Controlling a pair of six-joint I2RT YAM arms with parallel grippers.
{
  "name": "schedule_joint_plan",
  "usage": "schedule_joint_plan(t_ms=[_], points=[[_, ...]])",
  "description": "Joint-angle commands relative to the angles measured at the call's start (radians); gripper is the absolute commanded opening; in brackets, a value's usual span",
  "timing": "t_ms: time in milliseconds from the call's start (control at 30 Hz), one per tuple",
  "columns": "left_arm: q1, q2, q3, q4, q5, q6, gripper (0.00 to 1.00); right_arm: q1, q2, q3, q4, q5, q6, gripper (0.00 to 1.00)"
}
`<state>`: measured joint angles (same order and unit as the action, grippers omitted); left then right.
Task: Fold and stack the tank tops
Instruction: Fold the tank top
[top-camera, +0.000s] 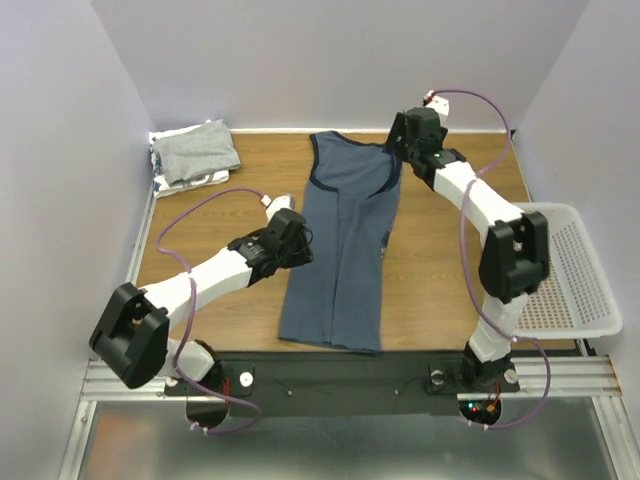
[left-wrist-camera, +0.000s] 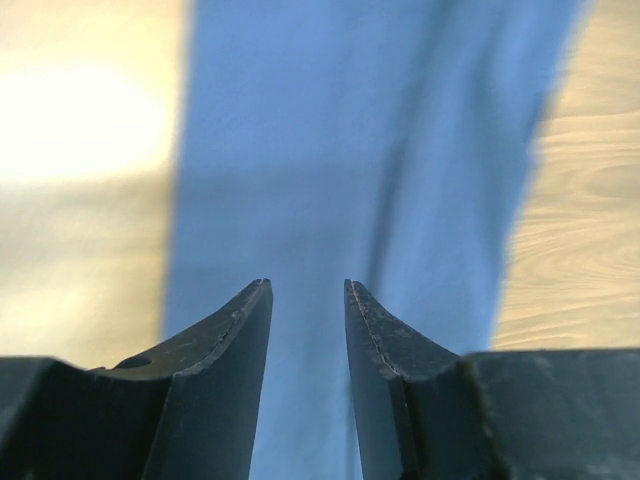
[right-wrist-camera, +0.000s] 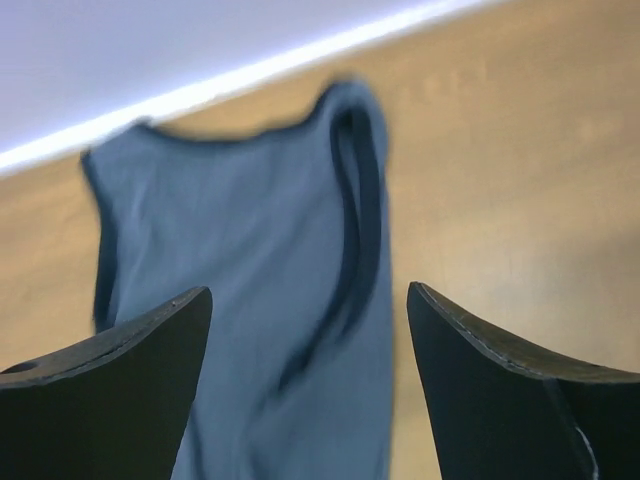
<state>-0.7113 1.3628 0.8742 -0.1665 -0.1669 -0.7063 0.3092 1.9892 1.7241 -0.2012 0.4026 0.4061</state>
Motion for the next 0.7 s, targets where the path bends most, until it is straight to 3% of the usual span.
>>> schedule_joint_plan(t_ms=[0,167,267,467,600,667], points=[[-0.001,-0.119,-0.098,-0.145,-0.106,-0.165,0.47,0.089,-0.273,-0.371,-0.047,-0.177,0.152,0.84],[-0.002,-0.243,-0.175,-0.306,-0.117,-0.346,0.49,0.178,-0.629,-0.725,-0.127,-0.313,0.241,0.82],[-0.002,-0.269,-0.210,-0.337,-0.082,-0.380,0.55,0.215,-0.746,-0.884,-0.188,-0.373,0.301,0.80],[-0.002,-0.274,-0.280,-0.332,0.038,-0.377,0.56,0.369,-0.898,-1.061,-0.312,-0.479,0.413,0.77],[-0.002,-0.321,-0.328,-0.366,0.067,-0.378,0.56,0.380,-0.977,-1.121,-0.382,-0.539,0.445,0.77],[-0.002,-0.346,-0.348,-0.370,0.096,-0.380,0.63,0.380,-0.992,-1.144,-0.398,-0.571,0.453,0.76]])
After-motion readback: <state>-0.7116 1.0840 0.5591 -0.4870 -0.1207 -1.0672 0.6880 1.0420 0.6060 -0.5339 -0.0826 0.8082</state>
